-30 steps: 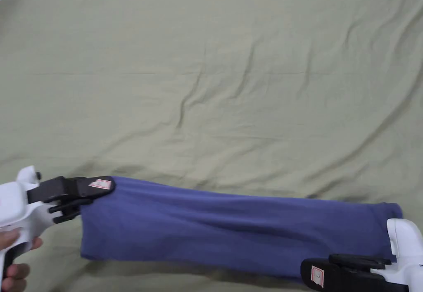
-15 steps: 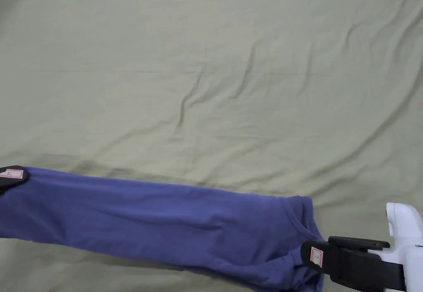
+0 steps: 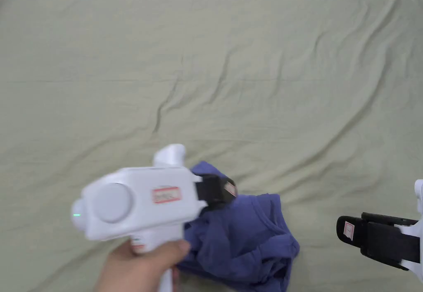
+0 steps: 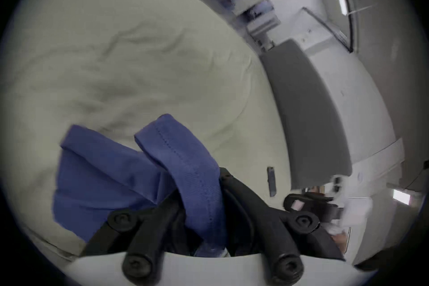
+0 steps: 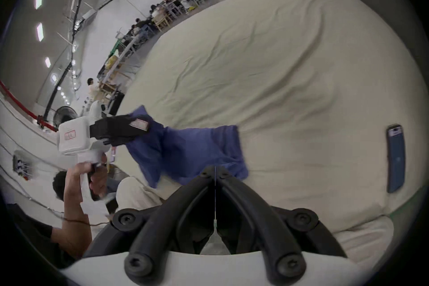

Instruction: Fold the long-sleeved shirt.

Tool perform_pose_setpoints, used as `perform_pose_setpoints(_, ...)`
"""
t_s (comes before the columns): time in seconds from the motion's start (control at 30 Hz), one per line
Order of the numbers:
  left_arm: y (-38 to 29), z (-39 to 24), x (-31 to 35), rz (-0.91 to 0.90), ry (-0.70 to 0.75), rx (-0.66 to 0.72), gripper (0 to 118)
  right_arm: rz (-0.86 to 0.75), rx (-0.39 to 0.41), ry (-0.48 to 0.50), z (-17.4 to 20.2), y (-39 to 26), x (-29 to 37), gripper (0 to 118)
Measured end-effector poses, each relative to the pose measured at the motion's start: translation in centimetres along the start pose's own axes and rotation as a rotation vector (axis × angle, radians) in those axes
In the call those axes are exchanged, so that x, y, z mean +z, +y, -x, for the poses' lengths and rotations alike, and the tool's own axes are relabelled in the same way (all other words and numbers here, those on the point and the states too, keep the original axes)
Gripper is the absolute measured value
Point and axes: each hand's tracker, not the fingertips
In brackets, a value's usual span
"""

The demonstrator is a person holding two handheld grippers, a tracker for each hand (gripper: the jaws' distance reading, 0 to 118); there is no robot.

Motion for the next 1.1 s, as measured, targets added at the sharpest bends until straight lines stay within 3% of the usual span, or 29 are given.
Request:
perform_pose_setpoints(0.1, -2.2, -1.3, -5.7, 0.091, 0.030, 0.023, 1, -0.006, -0.008, 0.001, -0.8, -0.5, 0.1, 3)
perform_pose_setpoints(0.2, -3.2, -1.0, -9.3, 0.070, 0.193, -0.068, 5, 0.010, -0.046, 0.008, -1.3, -1.0, -0.5, 3)
perform_pose_setpoints(0.23, -3.6, -1.3, -10.1, 0.060, 0.217, -0.092, 36, 0.014, -0.051, 0.014, -1.4, -1.2, -0.6, 3)
perform_pose_setpoints(0.27, -3.7, -1.0, -10.0, 0.050, 0.211, -0.110, 83, 0.018, -0.054, 0.020, -1.4, -1.4, -0.6, 3)
perform_pose_setpoints(0.3, -3.6, -0.7, -9.5, 0.076, 0.116, -0.105, 107, 0.021, -0.054, 0.027, -1.4, -1.5, -0.7, 3)
perform_pose_setpoints(0.33, -3.6, -1.0, -8.2, 0.065, -0.008, -0.050, 118, 0.024, -0.051, 0.034, -1.8, -1.6, -0.8, 3)
perform_pose_setpoints(0.5, -1.7, -1.4, 0.5, 0.031, -0.209, 0.003, 118, 0.010, -0.084, 0.069, -2.7, -1.8, -1.0, 3)
perform_pose_setpoints(0.53, -1.3, -0.8, 2.1, 0.017, -0.161, -0.002, 118, 0.023, -0.140, 0.097, -3.1, -1.8, -1.3, 3)
perform_pose_setpoints(0.57, -0.9, 0.0, 3.6, -0.054, -0.058, -0.008, 103, 0.038, -0.203, 0.134, -3.5, -1.8, -1.5, 3)
perform_pose_setpoints(0.6, -0.4, 0.7, 4.7, -0.087, 0.054, -0.044, 60, 0.045, -0.256, 0.162, -4.1, -1.8, -1.8, 3)
perform_pose_setpoints(0.63, 0.0, 0.7, 5.0, -0.108, 0.165, -0.112, 0, 0.048, -0.271, 0.146, -4.1, -1.9, -2.1, 3)
perform_pose_setpoints(0.7, -0.4, 1.2, 4.1, -0.114, 0.444, -0.230, 0, 0.062, -0.216, 0.056, -3.4, -2.0, -2.9, 3)
perform_pose_setpoints(0.73, -0.5, 1.5, 3.3, -0.103, 0.493, -0.254, 0, 0.065, -0.175, 0.028, -3.1, -2.1, -3.3, 3)
perform_pose_setpoints(0.8, -2.3, 1.3, -0.6, 0.047, 0.390, -0.307, 0, 0.085, -0.141, 0.012, -2.3, -2.3, -3.8, 3)
perform_pose_setpoints(0.9, -4.9, 0.9, -4.4, 0.139, 0.286, -0.304, 0, 0.090, -0.135, 0.064, -1.4, -2.8, -3.9, 3)
perform_pose_setpoints(1.1, -9.3, -4.2, -10.5, 0.203, 0.248, -0.423, 0, 0.115, -0.129, 0.037, -1.7, -3.1, -3.1, 3)
